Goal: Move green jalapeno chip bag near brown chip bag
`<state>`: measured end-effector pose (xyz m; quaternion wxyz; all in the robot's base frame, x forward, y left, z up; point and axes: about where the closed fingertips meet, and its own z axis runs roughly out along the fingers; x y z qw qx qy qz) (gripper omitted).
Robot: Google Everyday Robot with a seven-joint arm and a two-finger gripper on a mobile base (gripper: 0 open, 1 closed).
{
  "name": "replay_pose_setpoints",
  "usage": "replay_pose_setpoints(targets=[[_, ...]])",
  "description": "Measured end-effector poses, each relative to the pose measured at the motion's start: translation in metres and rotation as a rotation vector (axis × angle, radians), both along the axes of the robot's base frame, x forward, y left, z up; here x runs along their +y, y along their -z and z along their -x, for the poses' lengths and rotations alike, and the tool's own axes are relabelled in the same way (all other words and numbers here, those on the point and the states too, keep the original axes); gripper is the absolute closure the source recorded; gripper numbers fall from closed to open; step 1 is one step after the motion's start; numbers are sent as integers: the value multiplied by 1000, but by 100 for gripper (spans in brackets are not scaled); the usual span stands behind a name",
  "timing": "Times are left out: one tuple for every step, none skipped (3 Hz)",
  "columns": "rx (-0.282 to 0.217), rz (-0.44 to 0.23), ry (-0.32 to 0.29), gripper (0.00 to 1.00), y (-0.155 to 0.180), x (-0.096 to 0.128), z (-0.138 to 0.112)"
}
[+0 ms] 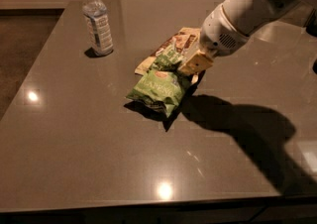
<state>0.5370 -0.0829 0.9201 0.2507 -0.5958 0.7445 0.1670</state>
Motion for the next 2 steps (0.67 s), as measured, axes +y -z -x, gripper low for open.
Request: replay_pose_setpoints(targets=[[-1, 0, -2, 13, 0, 1, 1], [-2, 1, -4, 0, -1, 2, 1]])
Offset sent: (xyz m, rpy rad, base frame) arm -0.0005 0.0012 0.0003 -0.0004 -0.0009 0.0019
